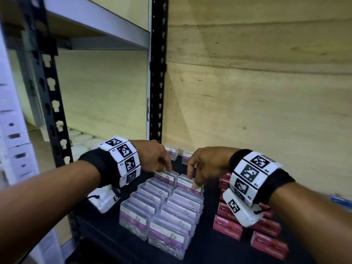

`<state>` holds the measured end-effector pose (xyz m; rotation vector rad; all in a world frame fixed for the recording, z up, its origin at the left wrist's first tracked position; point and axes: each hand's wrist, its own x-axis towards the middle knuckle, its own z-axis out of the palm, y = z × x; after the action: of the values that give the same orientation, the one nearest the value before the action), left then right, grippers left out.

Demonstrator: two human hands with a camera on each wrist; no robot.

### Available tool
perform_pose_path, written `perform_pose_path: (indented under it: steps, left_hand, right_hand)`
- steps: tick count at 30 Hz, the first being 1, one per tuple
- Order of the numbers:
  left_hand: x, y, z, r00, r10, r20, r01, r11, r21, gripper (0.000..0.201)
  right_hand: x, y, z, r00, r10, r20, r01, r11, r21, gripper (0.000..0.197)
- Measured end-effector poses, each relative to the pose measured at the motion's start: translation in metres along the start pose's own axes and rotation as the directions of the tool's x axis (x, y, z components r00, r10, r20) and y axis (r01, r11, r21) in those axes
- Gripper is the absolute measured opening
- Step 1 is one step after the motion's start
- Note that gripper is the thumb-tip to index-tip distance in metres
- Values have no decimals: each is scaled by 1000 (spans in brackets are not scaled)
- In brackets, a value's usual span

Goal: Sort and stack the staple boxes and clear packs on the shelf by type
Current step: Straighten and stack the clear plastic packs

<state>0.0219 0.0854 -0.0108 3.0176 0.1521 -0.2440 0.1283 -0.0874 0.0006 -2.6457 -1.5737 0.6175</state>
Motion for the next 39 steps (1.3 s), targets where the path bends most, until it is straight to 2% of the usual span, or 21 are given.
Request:
perform_pose_path:
  steps: [13, 25, 31, 33, 36, 39]
  left_hand:
    - [-20, 16, 1, 999, -28, 40, 29, 999, -33, 27]
    - [-29, 27, -2, 997, -42, 70, 40, 999, 16, 29]
    - [-13, 20, -5, 991, -93, 93, 102, 989, -104, 21]
    - [-3, 11, -10, 994, -98, 45, 103, 988, -119, 22]
    - [19, -5, -17, 990, -119, -78, 111, 988, -104, 24]
    - [48, -27, -21, 973, -124, -193, 111, 991, -74, 27]
  right_hand:
    - [-21, -5, 6, 999, -31, 11, 31, 999, 26, 24]
    - [-25, -4, 6, 998, -50, 34, 48, 998, 33, 22]
    - [-10, 0, -13, 994, -40, 103, 40, 999, -3, 17]
    - [1, 5, -21, 998, -25, 61, 26, 1000, -11, 17]
    - [21, 17, -32, 994, -11, -109, 1, 995, -98, 18]
    - [46, 28, -39, 980, 13, -197, -48, 983, -176, 27]
